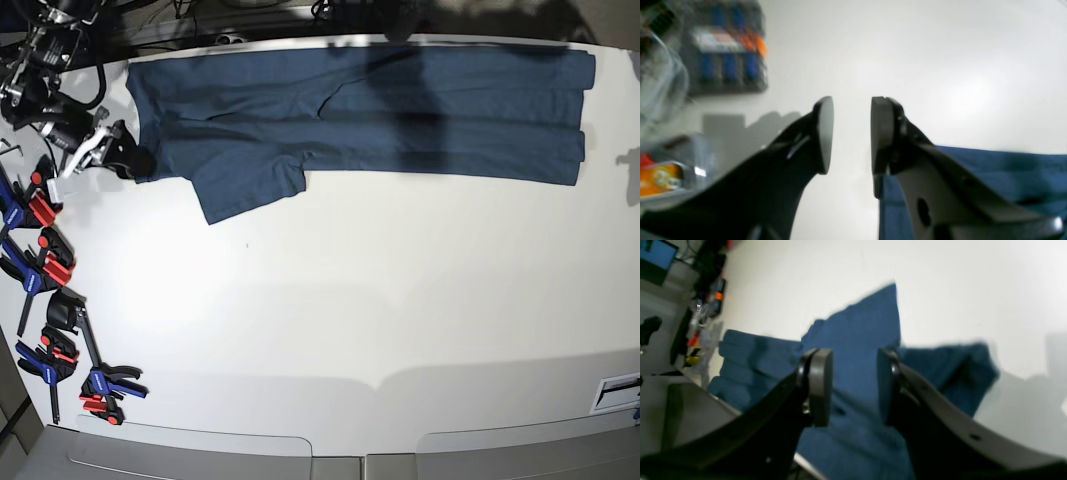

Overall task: Fold the T-shirt properly
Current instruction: 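Release the hem and move the right gripper to the folded sleeve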

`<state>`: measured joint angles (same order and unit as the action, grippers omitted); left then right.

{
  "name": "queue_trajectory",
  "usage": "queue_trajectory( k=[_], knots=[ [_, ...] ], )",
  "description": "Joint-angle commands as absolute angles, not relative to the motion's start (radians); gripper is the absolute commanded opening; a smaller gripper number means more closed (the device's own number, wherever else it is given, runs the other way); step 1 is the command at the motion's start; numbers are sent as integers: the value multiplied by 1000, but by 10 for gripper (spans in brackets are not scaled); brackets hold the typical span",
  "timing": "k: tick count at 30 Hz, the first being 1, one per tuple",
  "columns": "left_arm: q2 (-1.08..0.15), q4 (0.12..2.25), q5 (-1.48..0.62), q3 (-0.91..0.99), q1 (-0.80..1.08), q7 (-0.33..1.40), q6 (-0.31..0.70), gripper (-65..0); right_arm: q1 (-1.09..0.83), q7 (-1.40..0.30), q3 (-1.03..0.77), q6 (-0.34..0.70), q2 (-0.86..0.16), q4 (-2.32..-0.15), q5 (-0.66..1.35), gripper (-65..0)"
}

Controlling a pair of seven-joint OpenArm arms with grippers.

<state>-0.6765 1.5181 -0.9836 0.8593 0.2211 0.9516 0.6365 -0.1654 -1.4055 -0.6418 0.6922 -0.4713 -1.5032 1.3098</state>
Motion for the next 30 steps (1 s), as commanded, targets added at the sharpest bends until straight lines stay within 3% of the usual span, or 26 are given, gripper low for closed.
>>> queue_trajectory(
  k=[1, 12, 17, 23, 30],
  knots=[
    [-705, 1540, -1000, 877, 213, 935, 640, -477, -138, -1377, -649, 698, -493, -1522, 1336, -444],
    [-696, 1543, -1000, 878, 216, 934, 640, -477, 39, -1147, -623, 698, -473, -1507, 988, -444],
    [-696, 1543, -999, 878, 216, 934, 640, -477, 76, -1076, -497, 698, -473, -1420, 867, -444],
    [-696, 1543, -997, 878, 216, 935, 640, -477, 83, -877, -309, 698, -473, -1312, 725, -443],
    [-696, 1543, -997, 878, 216, 935, 640, -477, 83, -864, -174, 678, -413, -1282, 574, -424]
  ],
)
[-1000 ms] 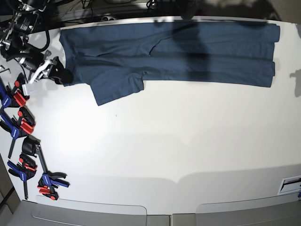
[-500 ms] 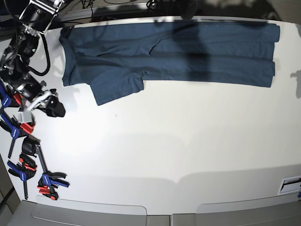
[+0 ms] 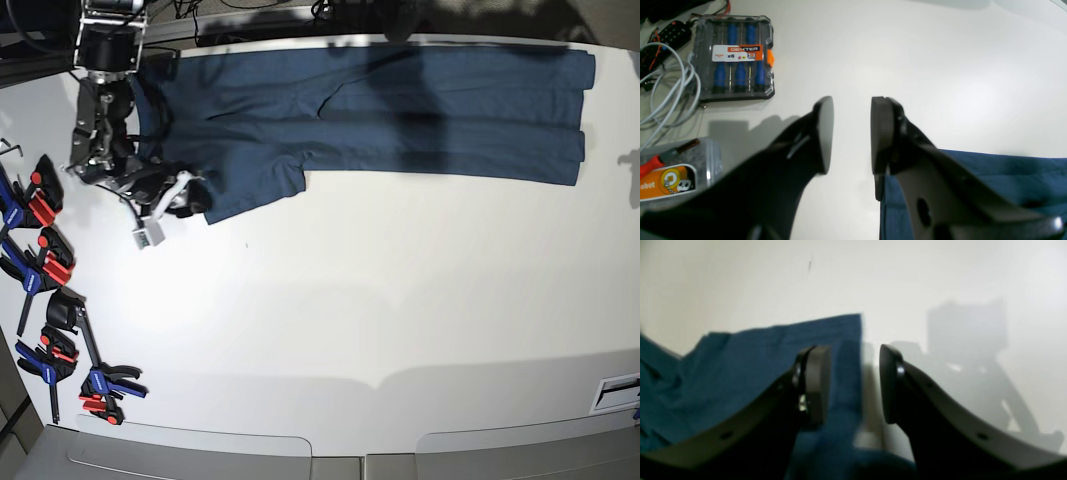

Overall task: Fold the T-shirt properly
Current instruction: 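Release the hem and move the right gripper to the folded sleeve, then grasp the shirt's sleeve end with the right gripper and fold it inward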

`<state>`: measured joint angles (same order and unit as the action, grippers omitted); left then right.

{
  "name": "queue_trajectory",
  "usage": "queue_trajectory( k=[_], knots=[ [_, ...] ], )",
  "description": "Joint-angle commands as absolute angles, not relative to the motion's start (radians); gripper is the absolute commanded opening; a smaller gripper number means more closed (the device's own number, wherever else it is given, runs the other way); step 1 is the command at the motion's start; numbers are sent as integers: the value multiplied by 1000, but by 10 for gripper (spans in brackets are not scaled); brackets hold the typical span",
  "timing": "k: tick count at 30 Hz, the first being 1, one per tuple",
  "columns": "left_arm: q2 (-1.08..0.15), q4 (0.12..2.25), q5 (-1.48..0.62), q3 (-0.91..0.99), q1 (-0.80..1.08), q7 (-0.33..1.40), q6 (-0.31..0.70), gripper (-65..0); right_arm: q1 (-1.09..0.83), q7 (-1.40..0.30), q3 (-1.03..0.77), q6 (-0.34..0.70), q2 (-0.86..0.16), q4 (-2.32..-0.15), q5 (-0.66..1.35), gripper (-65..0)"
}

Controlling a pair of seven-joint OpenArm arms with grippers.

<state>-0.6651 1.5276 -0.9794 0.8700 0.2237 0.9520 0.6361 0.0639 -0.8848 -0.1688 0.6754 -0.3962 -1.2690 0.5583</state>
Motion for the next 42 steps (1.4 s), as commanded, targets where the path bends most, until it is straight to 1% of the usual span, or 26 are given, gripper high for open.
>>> queue_trajectory(
  k=[1, 5, 8, 14, 17, 25, 35, 37, 40, 42],
  knots=[
    [-696, 1543, -997, 878, 216, 935, 640, -477, 83, -860, -170, 665, -398, -1282, 562, -424],
    [-696, 1543, -997, 878, 216, 935, 640, -477, 83, -859, -170, 630, -340, -1282, 531, -424],
    [-696, 1543, -997, 878, 216, 935, 640, -477, 83, -852, -170, 580, -309, -1282, 473, -424],
    [-696, 1543, -997, 878, 216, 935, 640, -477, 83, -781, -171, 446, -299, -1282, 366, -424],
    [-696, 1543, -997, 878, 216, 935, 640, -477, 83, -762, -171, 408, -299, -1282, 366, -424],
    [-696, 1543, -997, 878, 216, 936, 640, -477, 83, -714, -171, 401, -299, -1289, 366, -425],
    [-695, 1543, -996, 878, 223, 944, 640, -477, 83, -719, -173, 400, -299, -1411, 369, -425],
    [-696, 1543, -997, 878, 234, 942, 640, -477, 83, -719, -173, 374, -299, -1413, 366, -425],
    [-693, 1543, -995, 878, 247, 942, 640, -477, 82, -720, -173, 305, -292, -1412, 294, -425],
    [-692, 1543, -996, 878, 250, 942, 640, -477, 83, -720, -173, 277, -291, -1412, 265, -425]
  ],
)
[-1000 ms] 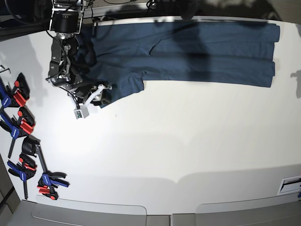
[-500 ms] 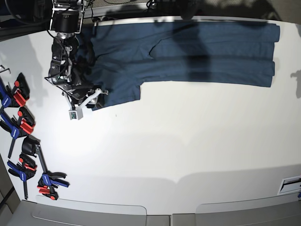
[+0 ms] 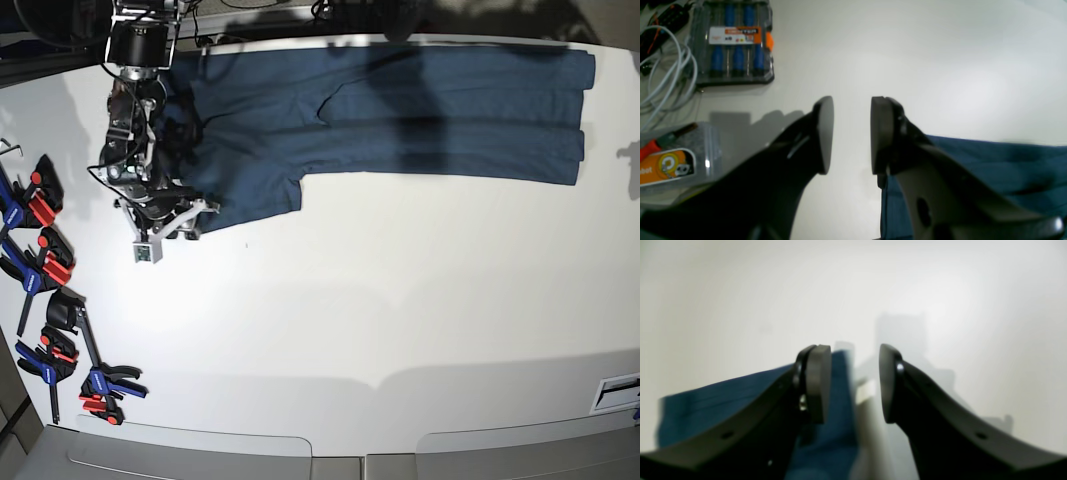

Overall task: Fold the T-shirt properly
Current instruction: 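Grasp the shirt's sleeve end with the right gripper and fold it inward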

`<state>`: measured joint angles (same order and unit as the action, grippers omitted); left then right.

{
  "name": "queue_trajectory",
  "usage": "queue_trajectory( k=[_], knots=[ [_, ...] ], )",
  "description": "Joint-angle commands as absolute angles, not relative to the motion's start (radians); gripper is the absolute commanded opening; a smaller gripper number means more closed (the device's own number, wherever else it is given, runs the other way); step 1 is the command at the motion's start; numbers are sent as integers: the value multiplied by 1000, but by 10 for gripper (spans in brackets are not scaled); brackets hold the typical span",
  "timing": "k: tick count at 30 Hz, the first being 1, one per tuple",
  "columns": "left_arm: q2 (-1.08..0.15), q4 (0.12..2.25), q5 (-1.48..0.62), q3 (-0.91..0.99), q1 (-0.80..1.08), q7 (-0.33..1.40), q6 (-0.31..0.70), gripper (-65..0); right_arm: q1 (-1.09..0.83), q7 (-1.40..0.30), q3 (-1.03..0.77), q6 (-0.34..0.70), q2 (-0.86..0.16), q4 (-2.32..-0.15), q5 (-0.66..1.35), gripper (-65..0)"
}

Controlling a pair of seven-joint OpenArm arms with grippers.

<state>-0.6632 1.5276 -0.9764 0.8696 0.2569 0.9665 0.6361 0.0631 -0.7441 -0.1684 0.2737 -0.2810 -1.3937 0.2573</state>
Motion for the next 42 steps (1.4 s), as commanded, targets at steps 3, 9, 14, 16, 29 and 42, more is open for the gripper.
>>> queue_trajectory(
  k=[3, 9, 14, 16, 29, 42],
  knots=[
    [-693, 1543, -997, 878, 250, 942, 640, -477, 83, -721, -173, 275, -291, -1406, 265, -425],
    [-693, 1543, -996, 878, 250, 926, 640, -477, 83, -711, -173, 276, -291, -1313, 297, -425],
    [-693, 1543, -996, 878, 250, 920, 640, -477, 83, -724, -172, 308, -290, -1276, 364, -425],
    [-693, 1543, -996, 878, 250, 920, 640, -477, 83, -736, -172, 347, -290, -1276, 395, -432],
    [-693, 1543, -996, 878, 250, 920, 640, -477, 83, -820, -173, 433, -291, -1292, 443, -650],
    [-693, 1543, -970, 878, 250, 920, 640, -477, -76, -1040, -173, 551, -291, -1708, 665, -650]
  ],
)
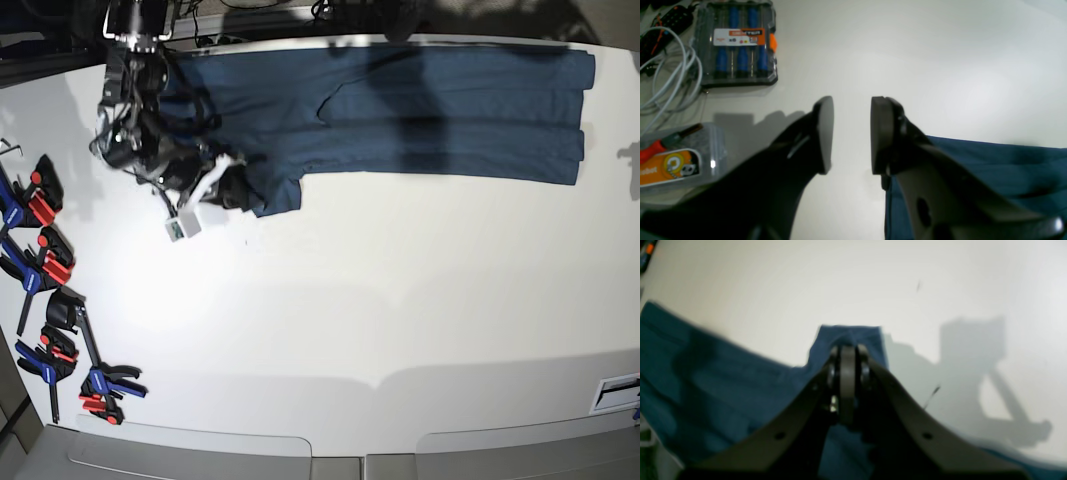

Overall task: Fold the T-shirt properly
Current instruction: 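Grasp the shirt's sleeve end with the right gripper and fold it inward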

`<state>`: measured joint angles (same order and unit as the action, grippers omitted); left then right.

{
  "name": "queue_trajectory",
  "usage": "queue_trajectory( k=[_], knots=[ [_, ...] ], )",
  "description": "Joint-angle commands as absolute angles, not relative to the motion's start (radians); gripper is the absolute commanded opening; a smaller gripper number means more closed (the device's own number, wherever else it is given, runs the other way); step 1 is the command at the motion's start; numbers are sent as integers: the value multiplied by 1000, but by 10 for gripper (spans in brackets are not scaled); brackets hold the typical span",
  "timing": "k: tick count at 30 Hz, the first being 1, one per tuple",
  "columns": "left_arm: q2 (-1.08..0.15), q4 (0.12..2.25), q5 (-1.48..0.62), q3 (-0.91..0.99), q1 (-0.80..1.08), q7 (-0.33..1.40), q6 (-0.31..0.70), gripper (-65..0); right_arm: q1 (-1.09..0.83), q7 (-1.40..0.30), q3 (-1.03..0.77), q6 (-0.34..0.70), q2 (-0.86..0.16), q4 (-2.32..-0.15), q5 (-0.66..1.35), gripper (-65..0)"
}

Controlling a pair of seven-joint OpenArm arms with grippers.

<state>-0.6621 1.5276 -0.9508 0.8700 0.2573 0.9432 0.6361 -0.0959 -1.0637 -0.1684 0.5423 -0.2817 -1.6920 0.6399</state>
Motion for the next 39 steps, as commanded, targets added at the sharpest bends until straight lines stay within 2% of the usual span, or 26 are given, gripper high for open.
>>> queue_trajectory(
  k=[1, 6, 14, 22, 26, 27, 29, 31, 33, 39],
  knots=[
    [-693, 1543, -970, 878, 250, 920, 640, -477, -105, -1044, -173, 551, -291, -1751, 666, -650],
    [-693, 1543, -970, 878, 250, 919, 640, -477, -249, -1079, -173, 551, -291, -1898, 666, -650],
    [-693, 1543, -970, 878, 250, 916, 640, -477, -432, -1098, -173, 551, -291, -1986, 666, -650],
    [-693, 1543, -970, 878, 250, 916, 640, -477, -463, -1125, -173, 551, -291, -2013, 667, -650],
    [-693, 1543, -970, 878, 250, 916, 640, -477, -463, -1217, -173, 552, -291, -2014, 756, -650],
    [-693, 1543, -970, 878, 250, 916, 640, -477, -463, -1235, -173, 561, -291, -2014, 776, -627],
    [-693, 1543, -970, 878, 250, 916, 640, -451, -463, -1237, -173, 598, -291, -2015, 796, -477],
    [-693, 1543, -970, 878, 253, 920, 640, -400, -463, -1225, -173, 616, -291, -2021, 797, -390],
    [-693, 1543, -971, 878, 268, 917, 635, -367, -463, -1219, -173, 616, -291, -2038, 797, -381],
    [-688, 1543, -971, 878, 344, 912, 617, -366, -463, -1158, -173, 616, -291, -2142, 769, -381]
  ],
)
